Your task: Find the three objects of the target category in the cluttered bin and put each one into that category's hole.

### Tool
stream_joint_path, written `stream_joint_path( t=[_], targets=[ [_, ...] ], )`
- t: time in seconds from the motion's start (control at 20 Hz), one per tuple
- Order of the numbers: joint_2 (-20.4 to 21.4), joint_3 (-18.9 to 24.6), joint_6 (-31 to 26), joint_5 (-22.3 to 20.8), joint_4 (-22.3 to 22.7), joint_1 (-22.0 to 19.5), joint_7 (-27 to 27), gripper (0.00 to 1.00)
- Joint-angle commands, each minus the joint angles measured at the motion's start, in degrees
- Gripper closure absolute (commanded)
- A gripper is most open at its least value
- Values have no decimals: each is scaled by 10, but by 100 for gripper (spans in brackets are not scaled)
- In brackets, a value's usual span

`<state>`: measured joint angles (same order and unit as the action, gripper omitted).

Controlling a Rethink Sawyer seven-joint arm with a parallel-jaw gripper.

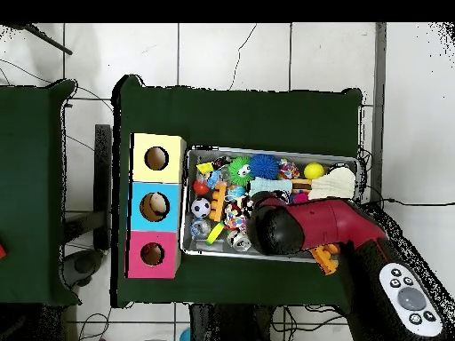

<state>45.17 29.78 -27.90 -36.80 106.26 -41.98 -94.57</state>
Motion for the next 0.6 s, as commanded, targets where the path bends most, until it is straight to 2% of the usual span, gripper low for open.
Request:
stream_joint_path(
  t=[0.05,0.2,0.6],
  targets=[
    [-7,79,-27,-76,46,-24,195,0],
    [-3,89,-31,-89,53,-24,188,0],
    [13,80,-32,-94,66,9,102,0]
  ],
)
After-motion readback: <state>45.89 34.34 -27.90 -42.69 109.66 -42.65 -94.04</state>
